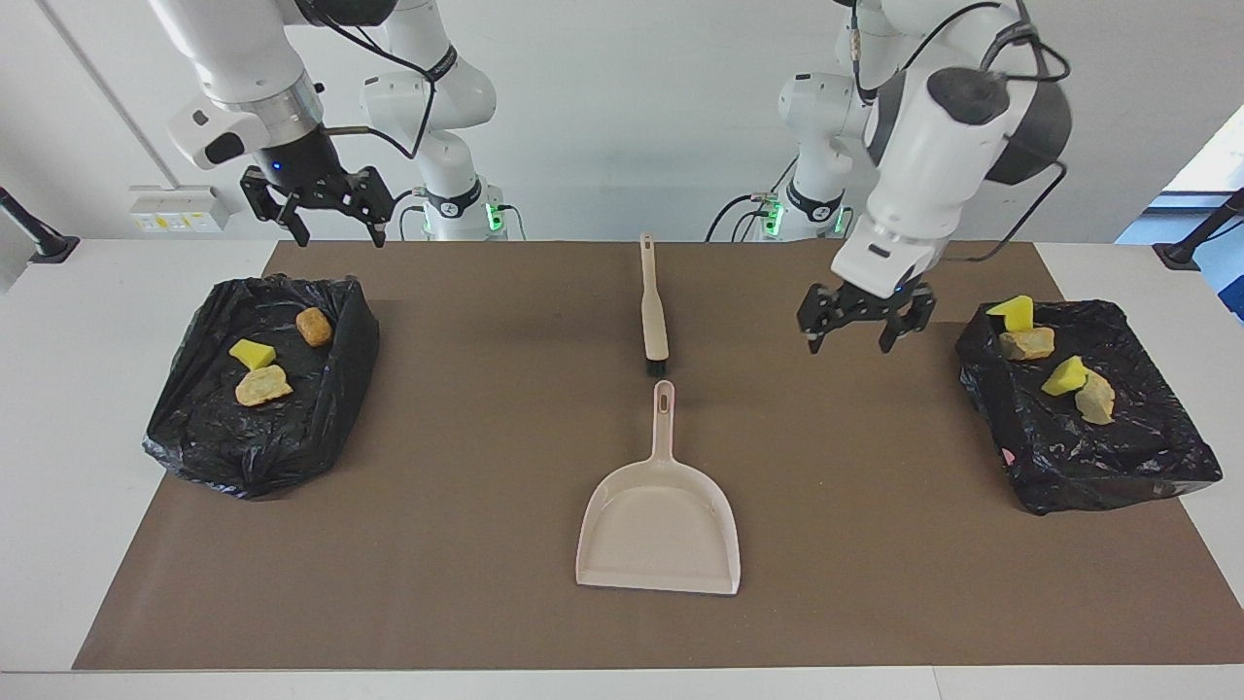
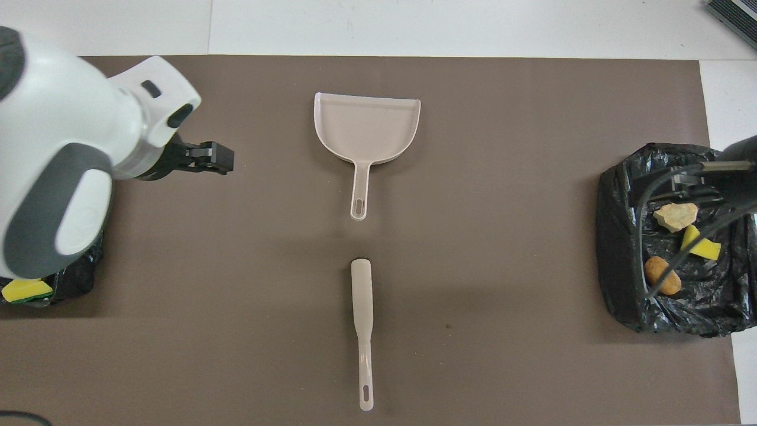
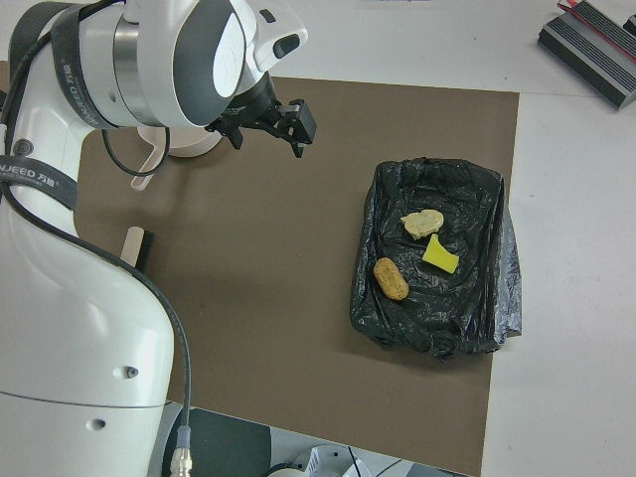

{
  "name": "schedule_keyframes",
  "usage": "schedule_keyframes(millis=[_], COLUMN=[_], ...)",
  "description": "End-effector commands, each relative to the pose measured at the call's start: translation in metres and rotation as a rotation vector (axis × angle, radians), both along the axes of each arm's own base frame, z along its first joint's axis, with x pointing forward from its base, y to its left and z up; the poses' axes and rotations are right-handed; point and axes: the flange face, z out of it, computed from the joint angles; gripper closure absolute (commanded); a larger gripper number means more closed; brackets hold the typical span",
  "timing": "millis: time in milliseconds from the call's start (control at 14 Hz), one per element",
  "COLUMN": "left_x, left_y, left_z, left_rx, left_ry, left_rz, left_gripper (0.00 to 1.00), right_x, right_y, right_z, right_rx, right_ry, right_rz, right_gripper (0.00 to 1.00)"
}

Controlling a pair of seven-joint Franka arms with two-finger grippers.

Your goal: Sweep and dump trash in bin

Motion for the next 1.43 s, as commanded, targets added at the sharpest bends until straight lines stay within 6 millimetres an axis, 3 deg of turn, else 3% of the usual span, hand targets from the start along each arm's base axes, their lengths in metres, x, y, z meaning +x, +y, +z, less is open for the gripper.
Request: schedule_keyframes(millis=[0,143,286,358,429,572,787,859,1359], left_x=[-0.038,-0.051,-0.054,-0.054,-0.045,-0.028,-0.041,-0.043,-0.046], left_y=[0.068,0.085,0.105,0.112,0.114,0.129,0.138,0.141,0.140], left_z=[0.053,0.089,0.101,0.099,0.097,0.107,0.111,0.111,0.109], left_rx=[0.008,0.021,0.032,0.029,0.027,0.014,0.015,0.013,0.013], left_ry=[-0.019,0.005,0.044,0.064,0.073,0.079,0.085,0.087,0.096], left_rz=[-0.035,-0.061,-0.107,-0.103,-0.098,-0.071,-0.050,-0.039,-0.042], left_gripper=[0.00,0.00,0.00,0.00,0.00,0.00,0.00,0.00,0.00], right_x=[0.067,0.093,0.105,0.108,0.103,0.094,0.079,0.076,0.071], right_y=[0.055,0.113,0.185,0.212,0.245,0.292,0.351,0.362,0.363], right_z=[-0.031,-0.076,-0.129,-0.145,-0.158,-0.173,-0.226,-0.239,-0.281], right_rx=[0.042,0.070,0.094,0.105,0.113,0.141,0.141,0.128,0.090], right_ry=[0.007,0.010,0.000,-0.012,-0.023,-0.052,-0.055,-0.064,-0.075], right_rz=[-0.079,-0.094,-0.138,-0.155,-0.155,-0.165,-0.116,-0.096,-0.058], right_gripper=[0.00,0.00,0.00,0.00,0.00,0.00,0.00,0.00,0.00])
